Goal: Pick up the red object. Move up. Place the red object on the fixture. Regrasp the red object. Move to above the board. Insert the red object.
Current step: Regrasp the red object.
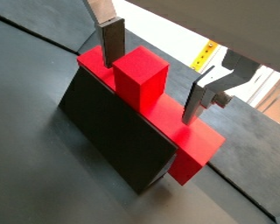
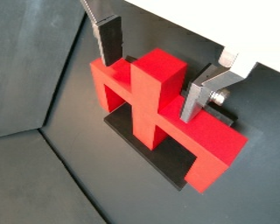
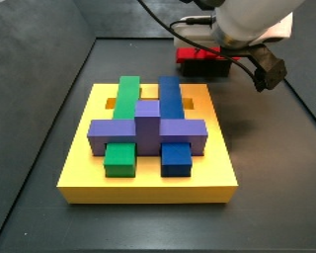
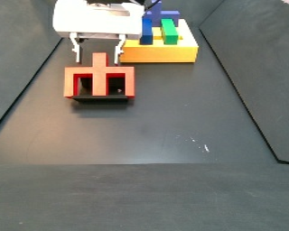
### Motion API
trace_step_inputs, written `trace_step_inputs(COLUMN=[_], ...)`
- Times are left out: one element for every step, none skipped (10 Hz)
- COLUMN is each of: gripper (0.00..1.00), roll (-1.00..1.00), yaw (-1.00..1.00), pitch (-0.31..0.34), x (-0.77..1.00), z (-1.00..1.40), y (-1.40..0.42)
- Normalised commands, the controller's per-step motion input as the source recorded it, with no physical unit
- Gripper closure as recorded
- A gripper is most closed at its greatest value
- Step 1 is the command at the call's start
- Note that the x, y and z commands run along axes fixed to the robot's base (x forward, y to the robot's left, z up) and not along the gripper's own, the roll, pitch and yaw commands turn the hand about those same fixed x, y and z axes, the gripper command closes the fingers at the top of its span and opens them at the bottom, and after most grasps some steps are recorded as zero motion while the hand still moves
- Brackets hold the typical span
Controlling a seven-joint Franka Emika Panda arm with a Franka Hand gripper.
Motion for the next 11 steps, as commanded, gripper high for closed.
trace_step_inputs(gripper=[0.0,0.0,1.0,1.0,1.0,1.0,1.0,1.0,1.0,1.0,1.0], roll=[0.0,0.0,0.0,0.0,0.0,0.0,0.0,0.0,0.0,0.0,0.0], yaw=[-0.01,0.0,0.0,0.0,0.0,0.0,0.0,0.0,0.0,0.0,0.0], pitch=[0.0,0.0,0.0,0.0,0.0,0.0,0.0,0.0,0.0,0.0,0.0], x=[0.0,0.0,0.0,0.0,0.0,0.0,0.0,0.0,0.0,0.0,0.0], z=[-0.02,0.0,0.0,0.0,0.0,0.0,0.0,0.0,0.0,0.0,0.0], y=[0.01,0.0,0.0,0.0,0.0,0.0,0.0,0.0,0.0,0.0,0.0])
